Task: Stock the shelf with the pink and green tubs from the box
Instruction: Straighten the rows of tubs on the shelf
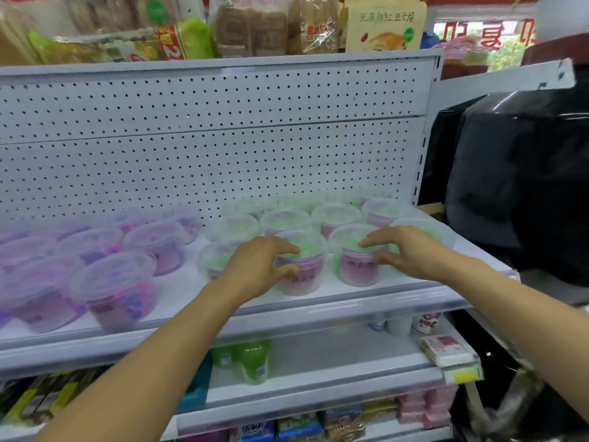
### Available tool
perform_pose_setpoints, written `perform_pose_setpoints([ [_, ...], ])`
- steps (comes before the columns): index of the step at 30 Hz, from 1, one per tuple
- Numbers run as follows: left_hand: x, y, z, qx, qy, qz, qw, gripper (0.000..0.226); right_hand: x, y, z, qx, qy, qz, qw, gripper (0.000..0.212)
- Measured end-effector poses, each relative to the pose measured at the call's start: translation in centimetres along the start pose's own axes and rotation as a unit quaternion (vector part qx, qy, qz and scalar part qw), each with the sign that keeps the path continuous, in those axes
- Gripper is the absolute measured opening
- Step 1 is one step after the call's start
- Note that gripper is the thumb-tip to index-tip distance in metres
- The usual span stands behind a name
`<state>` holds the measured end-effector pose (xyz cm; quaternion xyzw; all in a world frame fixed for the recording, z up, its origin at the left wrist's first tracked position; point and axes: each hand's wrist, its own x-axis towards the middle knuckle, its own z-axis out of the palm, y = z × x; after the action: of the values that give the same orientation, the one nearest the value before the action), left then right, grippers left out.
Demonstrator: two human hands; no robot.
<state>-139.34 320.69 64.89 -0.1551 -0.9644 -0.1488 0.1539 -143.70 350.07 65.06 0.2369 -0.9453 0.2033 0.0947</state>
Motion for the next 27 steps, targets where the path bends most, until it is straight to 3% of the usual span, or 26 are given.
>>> perform_pose_setpoints([
  [3, 0.0, -0.1, 0.1, -0.003, -0.001, -0.005, 1.000, 0.039, -0.4, 0.9, -1.2, 0.018, 0.033, 0.006, 0.999, 0.036],
  [6, -0.1, 0.1, 0.2, -0.003, 0.008, -0.006, 1.000, 0.039, -1.9, 3.2, -3.6, 0.071, 0.114, 0.089, 0.987, 0.042],
  [10, -0.1, 0.7, 0.2, -0.006, 0.011, -0.012, 1.000, 0.042, -3.8, 4.8, -3.8, 0.062, 0.024, 0.153, 0.986, 0.054],
  [14, -0.1, 1.0, 0.0, -0.013, 0.011, -0.023, 1.000, 0.040, -3.4, 5.5, -2.8, 0.061, 0.064, 0.158, 0.983, 0.043],
  [20, -0.1, 1.0, 0.0, -0.018, 0.012, -0.033, 0.999, 0.037, -3.3, 5.4, -3.2, 0.077, 0.053, 0.142, 0.985, 0.042],
  [25, -0.1, 1.2, -0.1, -0.026, 0.002, -0.036, 0.999, 0.036, -3.0, 5.6, -3.6, 0.044, 0.011, 0.173, 0.984, 0.040],
  [27, 0.0, 1.2, -0.3, -0.033, -0.007, -0.036, 0.999, 0.036, -2.6, 4.8, -4.2, -0.019, -0.019, 0.179, 0.984, 0.046],
])
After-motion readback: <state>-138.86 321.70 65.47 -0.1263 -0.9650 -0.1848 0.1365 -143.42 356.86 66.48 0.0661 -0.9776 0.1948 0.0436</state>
